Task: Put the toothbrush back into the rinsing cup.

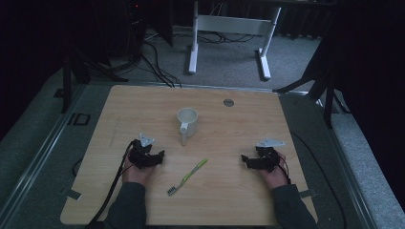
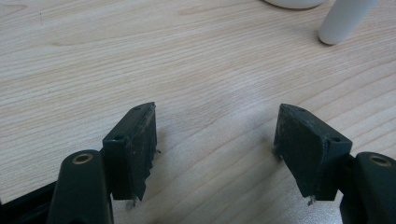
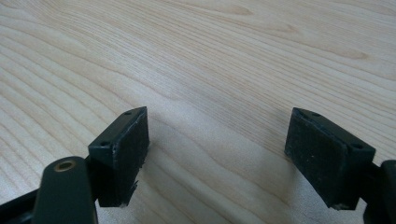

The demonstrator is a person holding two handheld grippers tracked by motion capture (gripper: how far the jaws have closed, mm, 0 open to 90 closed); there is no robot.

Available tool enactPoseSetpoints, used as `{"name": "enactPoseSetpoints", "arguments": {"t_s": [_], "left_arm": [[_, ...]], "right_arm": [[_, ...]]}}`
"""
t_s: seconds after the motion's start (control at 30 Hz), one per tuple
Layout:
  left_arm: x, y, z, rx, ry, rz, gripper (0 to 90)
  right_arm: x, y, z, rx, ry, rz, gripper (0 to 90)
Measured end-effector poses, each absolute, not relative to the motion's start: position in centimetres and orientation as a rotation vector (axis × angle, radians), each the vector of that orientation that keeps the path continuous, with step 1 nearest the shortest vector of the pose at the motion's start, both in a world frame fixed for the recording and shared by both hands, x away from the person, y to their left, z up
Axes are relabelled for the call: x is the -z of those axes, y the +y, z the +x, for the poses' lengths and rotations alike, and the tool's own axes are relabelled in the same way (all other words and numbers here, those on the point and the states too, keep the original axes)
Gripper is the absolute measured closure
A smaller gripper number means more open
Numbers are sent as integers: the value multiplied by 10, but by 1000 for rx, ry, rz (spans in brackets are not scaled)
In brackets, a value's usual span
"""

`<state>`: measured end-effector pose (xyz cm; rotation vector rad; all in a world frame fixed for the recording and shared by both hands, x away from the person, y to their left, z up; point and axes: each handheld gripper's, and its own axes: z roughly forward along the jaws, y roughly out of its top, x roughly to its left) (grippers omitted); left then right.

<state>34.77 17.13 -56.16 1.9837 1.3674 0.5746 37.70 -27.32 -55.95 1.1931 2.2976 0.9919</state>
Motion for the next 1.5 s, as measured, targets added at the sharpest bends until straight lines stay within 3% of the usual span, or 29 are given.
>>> {"name": "enactPoseSetpoints", "arguments": {"t_s": [0.37, 0.4, 0.53, 0.97, 1.5], "left_arm": [[562, 171, 348, -576, 1358, 1982, 309], [562, 171, 348, -577, 1358, 1981, 309], [562, 171, 348, -577, 1359, 1982, 308], [562, 171, 348, -574, 1357, 1983, 304], [562, 170, 347, -570, 1348, 1985, 305]], "right_arm": [[560, -269, 379, -968, 2277, 1230, 161], [560, -268, 379, -967, 2275, 1235, 178], [554, -269, 379, -1011, 2311, 1231, 389], [502, -256, 392, -1216, 2397, 1057, 460], [428, -160, 408, -1145, 2675, 485, 488]]}}
